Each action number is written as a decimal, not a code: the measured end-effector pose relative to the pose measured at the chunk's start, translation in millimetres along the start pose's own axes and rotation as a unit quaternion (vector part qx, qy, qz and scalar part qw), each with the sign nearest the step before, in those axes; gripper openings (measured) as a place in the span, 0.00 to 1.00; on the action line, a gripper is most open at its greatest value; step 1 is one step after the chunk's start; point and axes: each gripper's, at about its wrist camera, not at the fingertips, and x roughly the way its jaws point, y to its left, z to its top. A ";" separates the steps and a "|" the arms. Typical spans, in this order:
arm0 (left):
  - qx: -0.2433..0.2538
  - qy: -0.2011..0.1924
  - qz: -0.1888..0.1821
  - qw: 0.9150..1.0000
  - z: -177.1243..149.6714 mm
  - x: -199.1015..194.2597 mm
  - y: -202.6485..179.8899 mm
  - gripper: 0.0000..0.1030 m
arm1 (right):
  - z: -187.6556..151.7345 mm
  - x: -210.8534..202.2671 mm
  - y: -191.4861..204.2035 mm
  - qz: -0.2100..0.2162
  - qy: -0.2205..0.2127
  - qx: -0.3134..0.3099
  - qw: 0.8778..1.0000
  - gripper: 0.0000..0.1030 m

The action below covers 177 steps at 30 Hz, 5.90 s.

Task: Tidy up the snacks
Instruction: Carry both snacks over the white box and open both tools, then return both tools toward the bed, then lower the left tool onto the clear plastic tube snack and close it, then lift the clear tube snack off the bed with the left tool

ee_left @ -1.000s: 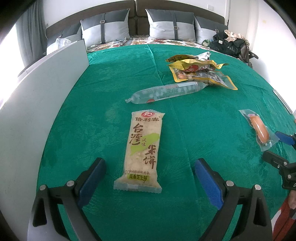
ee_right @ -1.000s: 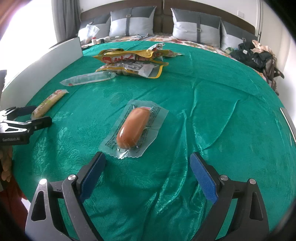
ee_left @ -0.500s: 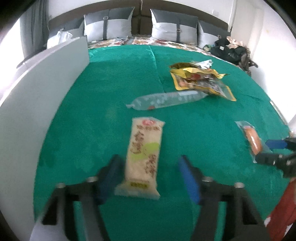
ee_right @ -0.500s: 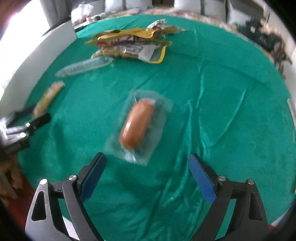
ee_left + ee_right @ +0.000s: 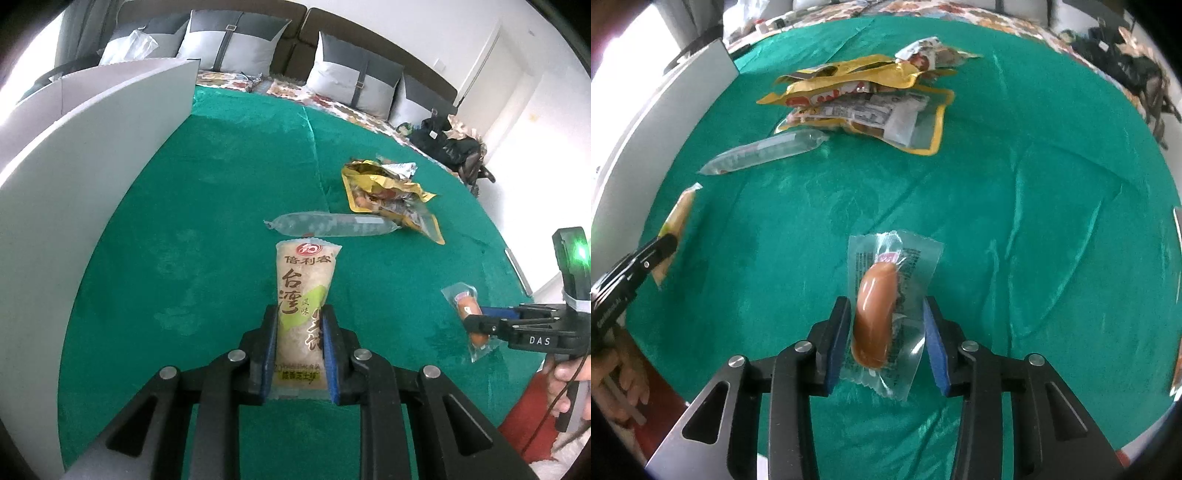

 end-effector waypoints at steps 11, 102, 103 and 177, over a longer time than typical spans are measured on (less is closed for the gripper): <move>-0.035 -0.012 -0.058 0.998 2.0 -47.9 -3.4 0.21 | 3.6 -10.2 -3.0 0.058 -0.001 0.055 0.997 0.39; 0.088 0.021 0.144 0.985 -6.0 69.6 -104.3 0.99 | -54.7 -2.7 -113.5 -0.108 -0.176 0.091 0.974 0.82; 0.087 0.021 0.143 0.986 -6.0 69.5 -104.0 0.99 | -54.7 -2.7 -113.6 -0.108 -0.176 0.091 0.974 0.82; 0.071 0.023 0.163 0.984 19.4 56.6 -22.5 1.00 | -9.2 -8.0 -104.6 -0.039 -0.136 0.095 0.985 0.83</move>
